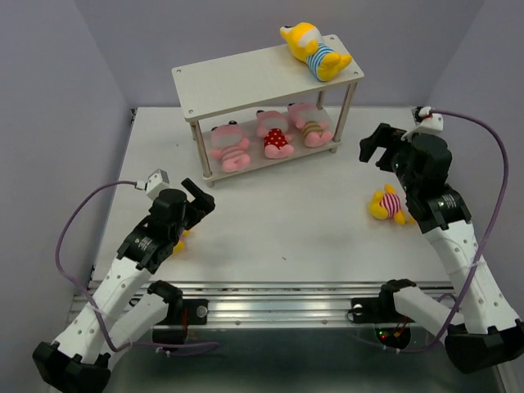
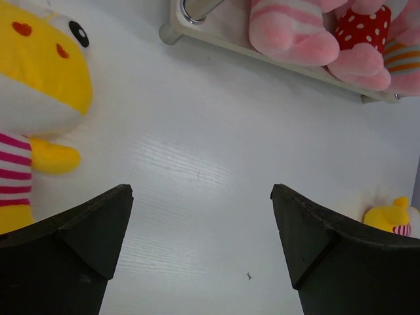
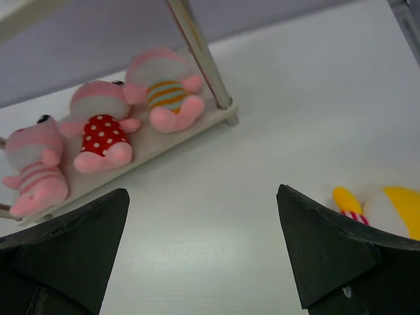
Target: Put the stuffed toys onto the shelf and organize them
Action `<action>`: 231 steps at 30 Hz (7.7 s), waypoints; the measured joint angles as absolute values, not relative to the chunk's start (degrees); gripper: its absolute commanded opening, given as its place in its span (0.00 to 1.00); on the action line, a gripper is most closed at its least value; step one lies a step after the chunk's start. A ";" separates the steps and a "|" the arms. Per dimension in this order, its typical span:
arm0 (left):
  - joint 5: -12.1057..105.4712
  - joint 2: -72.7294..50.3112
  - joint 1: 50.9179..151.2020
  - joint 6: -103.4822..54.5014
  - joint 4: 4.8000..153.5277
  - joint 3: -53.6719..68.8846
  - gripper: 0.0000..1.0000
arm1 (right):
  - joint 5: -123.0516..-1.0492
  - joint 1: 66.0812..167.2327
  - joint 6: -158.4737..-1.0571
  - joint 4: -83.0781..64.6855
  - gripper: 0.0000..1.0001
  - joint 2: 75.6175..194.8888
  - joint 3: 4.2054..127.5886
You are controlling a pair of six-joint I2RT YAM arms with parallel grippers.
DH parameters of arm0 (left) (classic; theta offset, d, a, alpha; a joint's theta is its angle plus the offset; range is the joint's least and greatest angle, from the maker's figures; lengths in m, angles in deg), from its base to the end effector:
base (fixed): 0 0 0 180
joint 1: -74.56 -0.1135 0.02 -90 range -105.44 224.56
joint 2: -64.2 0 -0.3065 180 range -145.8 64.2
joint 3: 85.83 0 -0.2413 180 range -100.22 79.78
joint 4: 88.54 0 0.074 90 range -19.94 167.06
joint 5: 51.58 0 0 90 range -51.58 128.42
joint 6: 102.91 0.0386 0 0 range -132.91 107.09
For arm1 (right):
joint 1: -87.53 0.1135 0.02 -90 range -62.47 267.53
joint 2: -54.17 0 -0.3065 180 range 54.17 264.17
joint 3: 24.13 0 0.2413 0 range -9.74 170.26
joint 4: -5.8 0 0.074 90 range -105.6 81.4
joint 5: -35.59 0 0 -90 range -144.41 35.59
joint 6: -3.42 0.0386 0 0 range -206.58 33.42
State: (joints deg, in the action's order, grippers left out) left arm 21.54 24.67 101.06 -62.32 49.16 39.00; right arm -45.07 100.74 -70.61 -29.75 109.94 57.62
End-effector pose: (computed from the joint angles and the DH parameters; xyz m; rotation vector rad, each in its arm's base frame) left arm 0.1080 -0.0413 0.3239 -0.5905 1.9702 -0.5375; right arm 0.1718 0.0339 0.4540 0.1618 1.7337 0.2327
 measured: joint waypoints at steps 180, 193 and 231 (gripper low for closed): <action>27.22 24.47 101.06 -54.34 61.95 42.13 0.99 | -76.67 116.57 -113.47 -32.06 0.01 162.64 116.32; 27.22 24.23 101.06 -54.65 61.95 42.13 0.99 | -70.55 116.55 -113.96 -31.50 0.01 162.16 115.75; 25.91 24.30 101.06 -55.67 60.02 42.13 0.99 | -61.28 116.89 -99.99 -21.73 0.01 156.04 105.37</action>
